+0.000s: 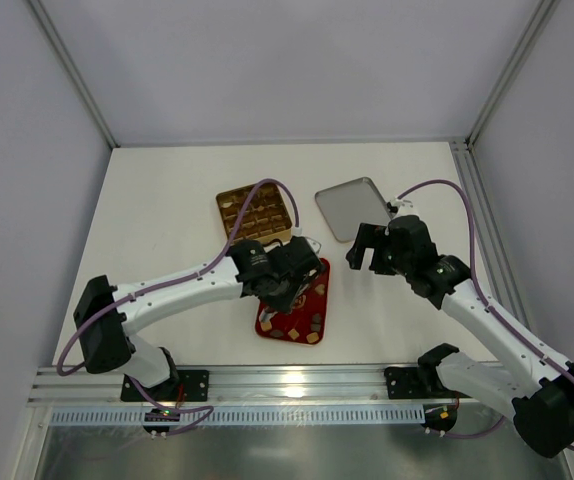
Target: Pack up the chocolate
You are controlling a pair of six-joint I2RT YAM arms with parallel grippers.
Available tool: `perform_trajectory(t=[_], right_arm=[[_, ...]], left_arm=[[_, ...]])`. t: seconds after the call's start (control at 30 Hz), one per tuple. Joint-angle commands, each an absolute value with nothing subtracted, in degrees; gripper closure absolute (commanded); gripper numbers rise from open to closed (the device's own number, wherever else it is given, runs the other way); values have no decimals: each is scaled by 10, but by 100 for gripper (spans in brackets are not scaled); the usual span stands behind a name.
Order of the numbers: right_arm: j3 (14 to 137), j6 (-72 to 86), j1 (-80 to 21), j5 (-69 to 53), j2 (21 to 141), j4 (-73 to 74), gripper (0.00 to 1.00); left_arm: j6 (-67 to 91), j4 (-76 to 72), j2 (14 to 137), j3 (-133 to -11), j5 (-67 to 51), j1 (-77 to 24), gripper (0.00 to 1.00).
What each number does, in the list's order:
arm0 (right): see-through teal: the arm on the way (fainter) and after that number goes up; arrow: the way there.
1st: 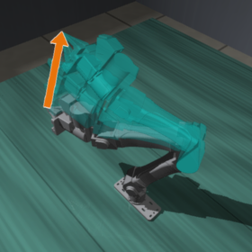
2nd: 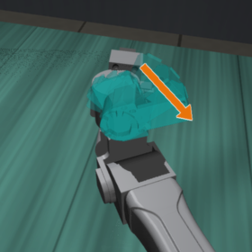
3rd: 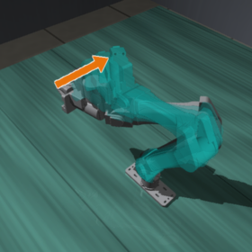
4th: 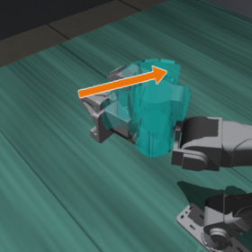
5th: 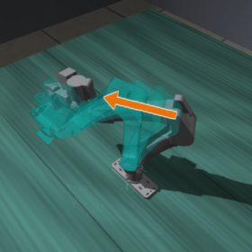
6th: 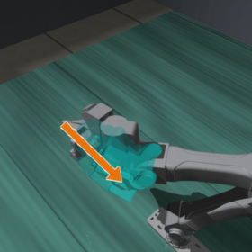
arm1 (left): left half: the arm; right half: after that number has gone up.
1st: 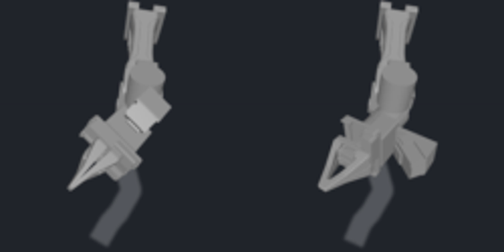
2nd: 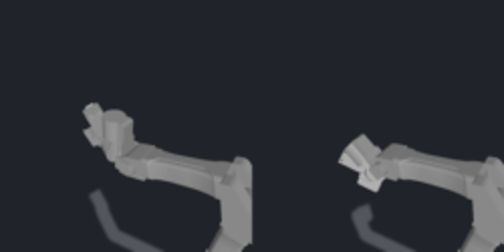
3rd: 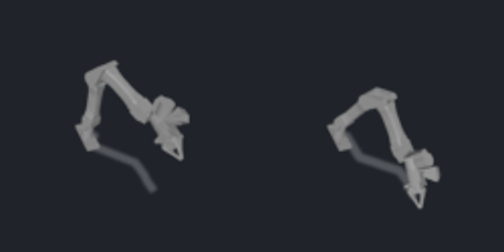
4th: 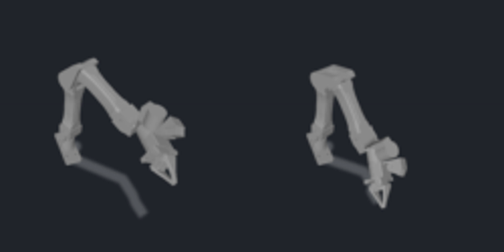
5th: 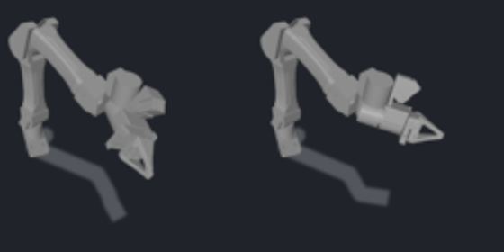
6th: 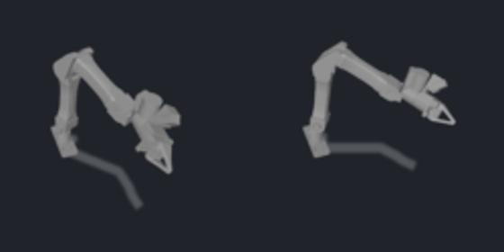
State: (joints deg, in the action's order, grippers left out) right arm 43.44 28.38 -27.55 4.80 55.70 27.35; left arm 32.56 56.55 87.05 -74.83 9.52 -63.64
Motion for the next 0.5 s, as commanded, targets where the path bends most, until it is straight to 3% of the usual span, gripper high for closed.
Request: perform_trajectory(t=[0.0, 0.47], right_arm=[[445, 283, -277, 57, 553, 266, 0], [453, 279, -276, 53, 570, 261, 0]], left_arm=[[319, 577, 853, -782, 112, -639, 81], [311, 610, 806, -836, 130, -616, 84]])
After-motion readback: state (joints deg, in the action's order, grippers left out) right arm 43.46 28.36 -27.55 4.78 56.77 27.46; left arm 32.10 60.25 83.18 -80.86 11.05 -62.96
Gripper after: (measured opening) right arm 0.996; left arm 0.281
